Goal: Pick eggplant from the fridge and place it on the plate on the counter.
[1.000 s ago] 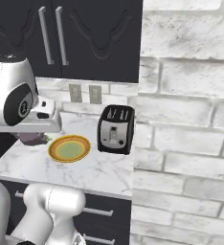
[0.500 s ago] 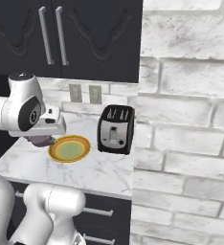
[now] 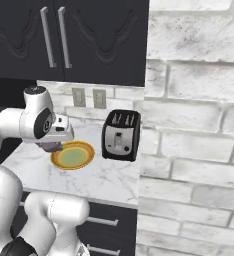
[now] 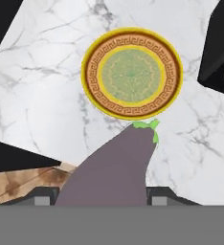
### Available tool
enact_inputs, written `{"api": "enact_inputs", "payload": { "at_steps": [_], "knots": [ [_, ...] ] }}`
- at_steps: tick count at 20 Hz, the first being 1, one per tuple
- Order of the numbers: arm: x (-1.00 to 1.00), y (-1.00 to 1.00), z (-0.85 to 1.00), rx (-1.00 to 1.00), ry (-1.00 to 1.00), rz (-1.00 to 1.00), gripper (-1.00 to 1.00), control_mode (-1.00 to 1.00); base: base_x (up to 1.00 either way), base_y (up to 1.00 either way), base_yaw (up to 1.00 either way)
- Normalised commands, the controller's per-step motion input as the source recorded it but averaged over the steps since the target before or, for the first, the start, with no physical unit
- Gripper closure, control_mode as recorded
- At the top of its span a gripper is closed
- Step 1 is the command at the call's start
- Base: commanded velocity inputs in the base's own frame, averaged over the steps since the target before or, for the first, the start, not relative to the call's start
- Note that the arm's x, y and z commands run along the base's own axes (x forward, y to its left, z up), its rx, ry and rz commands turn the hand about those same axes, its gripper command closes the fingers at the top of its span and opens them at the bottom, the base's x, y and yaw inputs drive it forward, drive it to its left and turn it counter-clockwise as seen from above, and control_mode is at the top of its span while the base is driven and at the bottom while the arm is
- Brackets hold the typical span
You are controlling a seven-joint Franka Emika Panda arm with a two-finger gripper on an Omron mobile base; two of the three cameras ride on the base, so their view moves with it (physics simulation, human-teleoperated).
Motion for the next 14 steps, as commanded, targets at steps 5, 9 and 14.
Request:
{"api": "enact_inputs", "payload": {
  "at_steps": [5, 9, 14],
  "knots": [
    [0.61, 0.11, -0.64, 0.00, 0.02, 0.00, 1.00, -1.00, 0.00, 0.00, 0.00],
    [0.56, 0.01, -0.50, 0.00, 0.01, 0.00, 1.00, -1.00, 0.00, 0.00, 0.00],
    [0.54, 0.00, -0.13, 0.00, 0.00, 0.00, 1.00, -1.00, 0.00, 0.00, 0.00]
  ]
}}
